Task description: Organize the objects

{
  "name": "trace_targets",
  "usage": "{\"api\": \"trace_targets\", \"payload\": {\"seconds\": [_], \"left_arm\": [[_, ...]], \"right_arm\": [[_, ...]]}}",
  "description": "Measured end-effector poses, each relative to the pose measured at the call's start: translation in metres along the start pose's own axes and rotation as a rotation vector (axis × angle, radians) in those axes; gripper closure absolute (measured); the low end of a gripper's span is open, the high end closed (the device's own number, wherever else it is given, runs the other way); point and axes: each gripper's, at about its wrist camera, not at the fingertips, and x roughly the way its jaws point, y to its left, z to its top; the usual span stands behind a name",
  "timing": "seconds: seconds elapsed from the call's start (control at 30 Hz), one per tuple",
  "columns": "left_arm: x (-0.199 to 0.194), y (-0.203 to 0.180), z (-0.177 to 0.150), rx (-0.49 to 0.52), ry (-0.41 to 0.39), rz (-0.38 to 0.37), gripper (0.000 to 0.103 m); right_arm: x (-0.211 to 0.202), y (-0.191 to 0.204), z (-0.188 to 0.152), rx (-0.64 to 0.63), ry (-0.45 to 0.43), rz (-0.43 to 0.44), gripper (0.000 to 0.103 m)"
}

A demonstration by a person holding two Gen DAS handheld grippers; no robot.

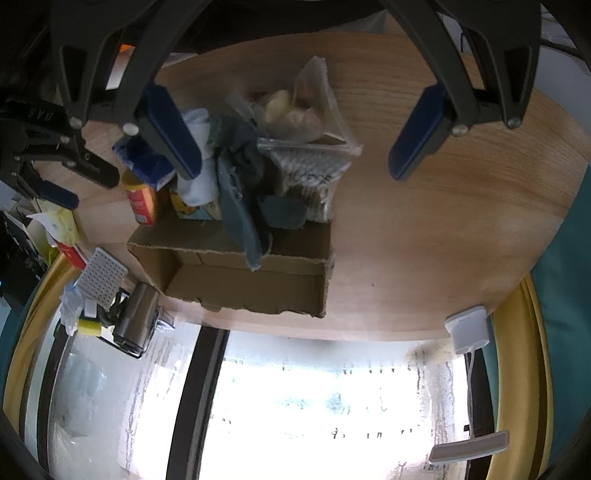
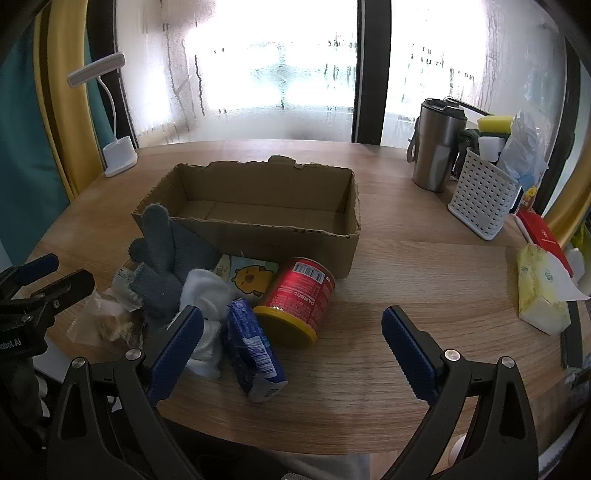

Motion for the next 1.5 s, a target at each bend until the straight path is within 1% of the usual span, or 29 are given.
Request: {"api": "trace_targets", "payload": {"seconds": [1.5], "left_arm": [[-0.0017, -0.0017, -0.003, 0.01, 0.007, -0.011, 0.001]], "right_arm": [[-0.0004, 0.0032, -0.0008, -0.005, 0.004, 0.009, 0.004]]}}
